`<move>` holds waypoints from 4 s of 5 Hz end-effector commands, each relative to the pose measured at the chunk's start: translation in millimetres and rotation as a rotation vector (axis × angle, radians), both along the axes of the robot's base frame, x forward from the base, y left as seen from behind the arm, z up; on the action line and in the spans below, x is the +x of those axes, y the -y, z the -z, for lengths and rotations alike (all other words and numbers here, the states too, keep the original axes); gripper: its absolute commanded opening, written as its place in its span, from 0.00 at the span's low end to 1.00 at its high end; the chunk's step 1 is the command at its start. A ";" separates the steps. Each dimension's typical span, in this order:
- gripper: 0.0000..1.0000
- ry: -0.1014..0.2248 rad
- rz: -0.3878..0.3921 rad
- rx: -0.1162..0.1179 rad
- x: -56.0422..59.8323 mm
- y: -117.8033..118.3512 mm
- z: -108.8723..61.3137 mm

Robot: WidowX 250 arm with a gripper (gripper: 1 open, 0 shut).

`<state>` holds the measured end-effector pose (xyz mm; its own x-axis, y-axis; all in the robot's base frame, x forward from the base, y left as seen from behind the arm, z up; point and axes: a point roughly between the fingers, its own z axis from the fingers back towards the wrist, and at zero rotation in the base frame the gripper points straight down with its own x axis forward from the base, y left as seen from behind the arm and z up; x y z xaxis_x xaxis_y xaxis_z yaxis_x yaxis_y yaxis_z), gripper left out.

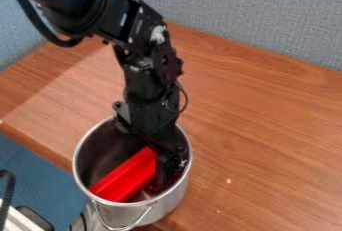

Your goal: Put the red object in the metal pot

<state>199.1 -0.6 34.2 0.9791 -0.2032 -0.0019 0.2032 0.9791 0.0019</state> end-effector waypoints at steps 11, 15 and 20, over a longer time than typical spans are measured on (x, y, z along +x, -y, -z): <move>1.00 0.070 -0.071 0.009 15.9 -12.0 -13.2; 1.00 0.095 -0.063 0.000 16.9 -4.4 -28.3; 1.00 0.128 -0.132 -0.039 40.5 -3.4 -78.1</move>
<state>232.5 0.1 103.8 0.9918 -0.0875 0.0929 0.0894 0.9959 -0.0168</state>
